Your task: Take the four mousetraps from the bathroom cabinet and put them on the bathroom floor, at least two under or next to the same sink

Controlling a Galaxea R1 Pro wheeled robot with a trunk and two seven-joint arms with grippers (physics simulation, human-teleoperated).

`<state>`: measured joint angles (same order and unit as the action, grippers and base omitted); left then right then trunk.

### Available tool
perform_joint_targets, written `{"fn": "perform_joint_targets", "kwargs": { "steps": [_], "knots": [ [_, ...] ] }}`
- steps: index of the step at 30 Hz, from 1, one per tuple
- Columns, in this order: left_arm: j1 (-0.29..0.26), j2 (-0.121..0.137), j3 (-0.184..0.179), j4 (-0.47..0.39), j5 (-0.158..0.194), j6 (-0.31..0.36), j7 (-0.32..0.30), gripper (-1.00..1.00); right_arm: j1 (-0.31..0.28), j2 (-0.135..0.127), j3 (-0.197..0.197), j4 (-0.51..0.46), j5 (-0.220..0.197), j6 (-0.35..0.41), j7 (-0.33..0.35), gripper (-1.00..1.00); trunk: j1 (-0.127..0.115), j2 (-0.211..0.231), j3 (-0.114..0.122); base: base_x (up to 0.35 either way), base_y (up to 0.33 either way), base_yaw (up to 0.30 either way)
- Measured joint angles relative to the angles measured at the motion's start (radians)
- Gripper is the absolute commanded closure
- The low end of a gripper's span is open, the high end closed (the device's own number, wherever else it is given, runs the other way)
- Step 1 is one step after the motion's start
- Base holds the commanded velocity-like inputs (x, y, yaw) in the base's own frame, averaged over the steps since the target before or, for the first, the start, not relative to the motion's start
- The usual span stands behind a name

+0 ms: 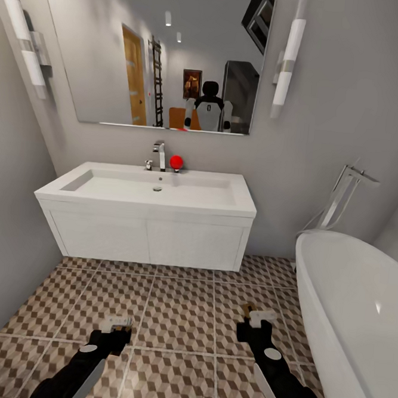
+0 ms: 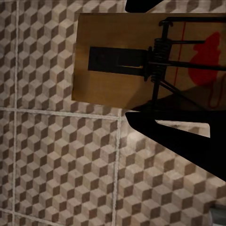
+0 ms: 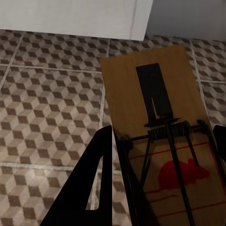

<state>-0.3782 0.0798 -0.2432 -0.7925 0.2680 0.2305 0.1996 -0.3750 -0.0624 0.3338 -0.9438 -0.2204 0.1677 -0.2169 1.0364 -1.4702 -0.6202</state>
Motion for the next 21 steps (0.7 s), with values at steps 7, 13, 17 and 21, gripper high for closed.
{"fn": "perform_joint_targets", "kwargs": {
  "steps": [7, 13, 17, 21],
  "knots": [
    [0.0, -0.003, 0.0, 0.0, 0.0, 0.0, 0.0, 1.0, 0.0, 0.0, 0.001, -0.002, 0.0, 0.001, 0.0, 1.0, 0.027, -0.049, -0.032, 0.0, 0.0, 0.0],
    [0.0, -0.003, 0.001, -0.006, -0.001, -0.001, 0.0, 1.0, 0.0, 0.0, 0.002, -0.002, 0.0, -0.001, 0.0, 1.0, 0.05, -0.091, -0.061, 0.0, 0.0, 0.0],
    [0.0, -0.003, 0.002, -0.07, -0.001, 0.0, -0.001, 1.0, 0.0, -0.001, 0.001, -0.003, 0.0, -0.003, 0.0, 1.0, 0.065, -0.119, -0.08, 0.0, 0.0, 0.0],
    [0.0, -0.001, -0.001, -0.178, -0.002, 0.003, 0.0, 1.0, 0.0, -0.002, 0.001, -0.002, 0.0, -0.004, 0.0, 1.0, 0.081, -0.147, -0.099, 0.0, 0.0, 0.0]
  ]
}}
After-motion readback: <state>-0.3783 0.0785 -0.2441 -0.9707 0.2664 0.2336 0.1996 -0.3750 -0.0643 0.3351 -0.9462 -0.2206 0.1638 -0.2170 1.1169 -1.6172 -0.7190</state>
